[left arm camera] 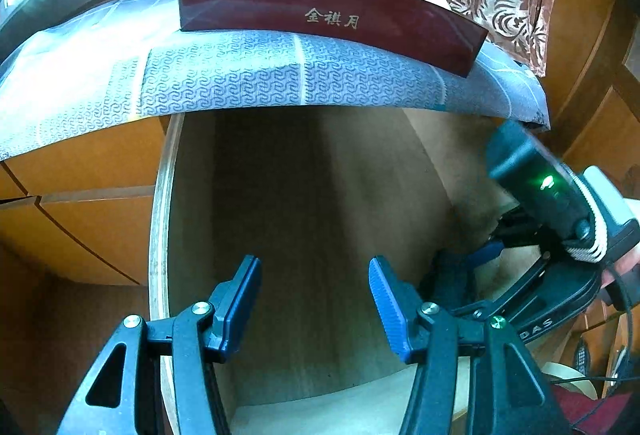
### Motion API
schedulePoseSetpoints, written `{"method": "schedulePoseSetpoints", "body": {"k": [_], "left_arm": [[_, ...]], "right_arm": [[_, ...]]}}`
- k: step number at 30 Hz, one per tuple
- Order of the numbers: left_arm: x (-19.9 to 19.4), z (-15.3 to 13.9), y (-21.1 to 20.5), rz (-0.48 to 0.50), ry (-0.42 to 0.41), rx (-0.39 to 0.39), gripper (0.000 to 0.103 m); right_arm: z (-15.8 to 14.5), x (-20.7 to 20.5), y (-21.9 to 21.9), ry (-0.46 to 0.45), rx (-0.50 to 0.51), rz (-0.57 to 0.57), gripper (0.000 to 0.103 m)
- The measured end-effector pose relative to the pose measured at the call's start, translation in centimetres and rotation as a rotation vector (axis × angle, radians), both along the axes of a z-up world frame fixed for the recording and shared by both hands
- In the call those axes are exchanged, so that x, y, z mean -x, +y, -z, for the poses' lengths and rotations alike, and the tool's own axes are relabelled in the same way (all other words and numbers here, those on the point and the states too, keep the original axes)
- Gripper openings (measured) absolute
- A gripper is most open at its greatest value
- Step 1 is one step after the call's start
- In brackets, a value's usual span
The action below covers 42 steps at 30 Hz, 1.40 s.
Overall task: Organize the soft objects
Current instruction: 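Return the open left tool to the drawer beside the right tool's black sock, then carry the black sock with the right tool into the red box and release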
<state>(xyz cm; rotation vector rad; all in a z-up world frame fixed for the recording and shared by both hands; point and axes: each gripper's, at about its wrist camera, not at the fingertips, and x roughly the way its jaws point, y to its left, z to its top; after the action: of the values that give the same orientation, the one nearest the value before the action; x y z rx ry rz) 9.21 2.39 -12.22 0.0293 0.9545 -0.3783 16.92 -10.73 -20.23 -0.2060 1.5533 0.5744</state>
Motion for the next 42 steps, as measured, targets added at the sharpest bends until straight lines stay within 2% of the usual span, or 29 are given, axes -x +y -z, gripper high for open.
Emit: {"method": "schedulePoseSetpoints", "body": {"k": [5, 14, 22, 27, 29, 34, 38, 42], "left_arm": [[0.2, 0.1, -0.2, 0.007, -0.006, 0.0, 0.057], [0.3, 0.2, -0.4, 0.018, -0.006, 0.0, 0.057], [0.0, 0.3, -0.5, 0.012, -0.003, -0.016, 0.057], [0.0, 0.3, -0.4, 0.01, 0.0, -0.009, 0.057], [0.0, 0.2, -0.3, 0.008, 0.001, -0.009, 0.057], [-0.1, -0.1, 0.2, -0.005, -0.001, -0.013, 0.057], [-0.3, 0.0, 0.5, -0.015, 0.009, -0.015, 0.057], [-0.6, 0.0, 0.7, -0.024, 0.014, -0.013, 0.057]], "right_arm": [[-2.8, 0.7, -1.0, -0.049, -0.05, 0.04, 0.067], [-9.6, 0.9, -4.8, -0.177, -0.113, 0.107, 0.067], [-19.6, 0.5, -10.4, -0.387, -0.174, 0.192, 0.067], [-25.3, -2.6, -13.6, -0.53, -0.151, 0.271, 0.067], [-27.3, -4.9, -13.0, -0.558, -0.127, 0.294, 0.067], [-27.6, -10.3, -12.9, -0.582, -0.105, 0.378, 0.067], [-26.5, -15.1, -12.6, -0.544, -0.1, 0.408, 0.067], [-24.8, -18.1, -12.7, -0.562, -0.063, 0.417, 0.067]]}}
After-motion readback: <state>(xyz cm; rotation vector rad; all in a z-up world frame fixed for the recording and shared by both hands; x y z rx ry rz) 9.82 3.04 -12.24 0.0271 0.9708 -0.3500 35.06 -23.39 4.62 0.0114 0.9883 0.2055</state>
